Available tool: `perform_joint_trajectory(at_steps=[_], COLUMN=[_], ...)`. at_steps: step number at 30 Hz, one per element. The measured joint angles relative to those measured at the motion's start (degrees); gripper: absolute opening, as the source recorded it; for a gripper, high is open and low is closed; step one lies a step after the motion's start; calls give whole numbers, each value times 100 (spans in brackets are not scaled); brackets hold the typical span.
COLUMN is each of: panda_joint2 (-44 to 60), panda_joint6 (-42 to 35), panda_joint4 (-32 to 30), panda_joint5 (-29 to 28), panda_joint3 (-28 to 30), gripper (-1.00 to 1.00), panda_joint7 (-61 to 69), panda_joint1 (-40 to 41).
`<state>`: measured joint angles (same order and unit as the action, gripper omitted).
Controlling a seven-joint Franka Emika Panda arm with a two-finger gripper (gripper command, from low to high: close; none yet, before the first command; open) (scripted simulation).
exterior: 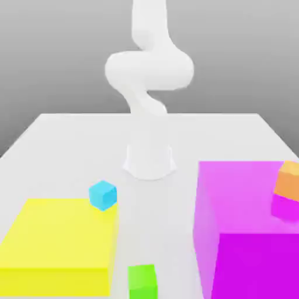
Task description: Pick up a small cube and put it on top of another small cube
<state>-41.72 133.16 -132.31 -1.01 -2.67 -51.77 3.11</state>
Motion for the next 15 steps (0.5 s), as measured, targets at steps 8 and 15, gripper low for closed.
perform_joint_trajectory(at_steps=[8,15], panda_joint2=[1331,2491], panda_joint6=[450,825], panda_joint4=[-173,-319], panda_joint5=[-425,-930], panda_joint3=[-829,-1358], gripper=[0,0], panda_joint7=[-1996,-3807], panda_joint1=[932,1524])
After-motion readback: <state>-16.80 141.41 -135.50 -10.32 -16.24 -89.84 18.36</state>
